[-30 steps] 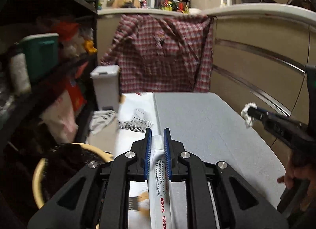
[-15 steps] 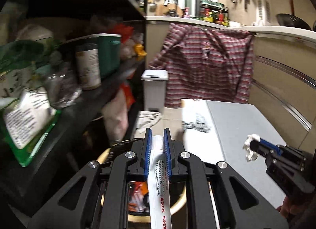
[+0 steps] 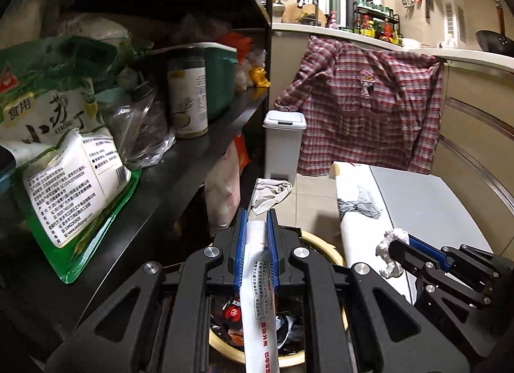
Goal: Collect trash
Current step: 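Carry the tube and tissue over the bin with both tools, then open both tools to drop the tube and tissue into the bin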
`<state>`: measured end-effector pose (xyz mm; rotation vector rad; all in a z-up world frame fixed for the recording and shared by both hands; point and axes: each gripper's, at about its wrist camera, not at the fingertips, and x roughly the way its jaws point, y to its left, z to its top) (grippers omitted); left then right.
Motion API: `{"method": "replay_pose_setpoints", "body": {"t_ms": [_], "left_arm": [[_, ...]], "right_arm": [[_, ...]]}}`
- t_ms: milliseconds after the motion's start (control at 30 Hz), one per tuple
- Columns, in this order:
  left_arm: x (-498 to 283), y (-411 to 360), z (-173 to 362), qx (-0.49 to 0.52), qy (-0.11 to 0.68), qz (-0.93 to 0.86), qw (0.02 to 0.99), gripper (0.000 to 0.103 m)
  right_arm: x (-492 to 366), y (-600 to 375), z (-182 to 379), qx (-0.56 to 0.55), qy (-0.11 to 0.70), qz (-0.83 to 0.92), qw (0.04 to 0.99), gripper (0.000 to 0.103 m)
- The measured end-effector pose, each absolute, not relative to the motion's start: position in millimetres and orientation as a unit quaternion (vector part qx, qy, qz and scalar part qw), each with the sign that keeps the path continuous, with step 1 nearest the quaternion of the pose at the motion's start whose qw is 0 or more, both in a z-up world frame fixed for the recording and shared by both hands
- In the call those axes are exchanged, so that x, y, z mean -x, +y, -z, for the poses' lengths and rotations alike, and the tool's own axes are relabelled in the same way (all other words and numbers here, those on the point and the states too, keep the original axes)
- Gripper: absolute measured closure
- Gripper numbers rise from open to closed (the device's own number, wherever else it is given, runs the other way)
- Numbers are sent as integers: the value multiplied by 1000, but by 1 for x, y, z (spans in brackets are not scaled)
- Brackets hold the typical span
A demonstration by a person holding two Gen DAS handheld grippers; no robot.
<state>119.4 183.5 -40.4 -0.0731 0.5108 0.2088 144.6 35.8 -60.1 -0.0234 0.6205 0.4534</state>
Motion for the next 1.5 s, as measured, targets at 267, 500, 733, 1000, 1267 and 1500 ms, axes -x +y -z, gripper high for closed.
{"method": "replay_pose_setpoints", "body": {"t_ms": [267, 500, 733, 1000, 1267, 1500], "left_arm": [[-133, 195, 49, 44, 257, -110, 959, 90], [-145, 204, 58, 65, 266, -110, 955, 90], [-151, 207, 61, 65, 271, -112, 954, 90], [-165, 207, 70, 69, 285, -103, 951, 90], [-176, 208, 81, 61, 296, -107, 947, 90], [-184, 213, 92, 58, 316, -130, 938, 90]], "right_arm": [[-155, 57, 66, 22, 311, -227, 922, 92], [-164, 65, 71, 24, 318, -229, 920, 92], [-173, 69, 79, 25, 326, -228, 917, 92], [-184, 72, 90, 20, 337, -228, 913, 92], [-193, 77, 97, 14, 343, -232, 910, 92], [-196, 79, 101, 14, 347, -234, 908, 88]]}}
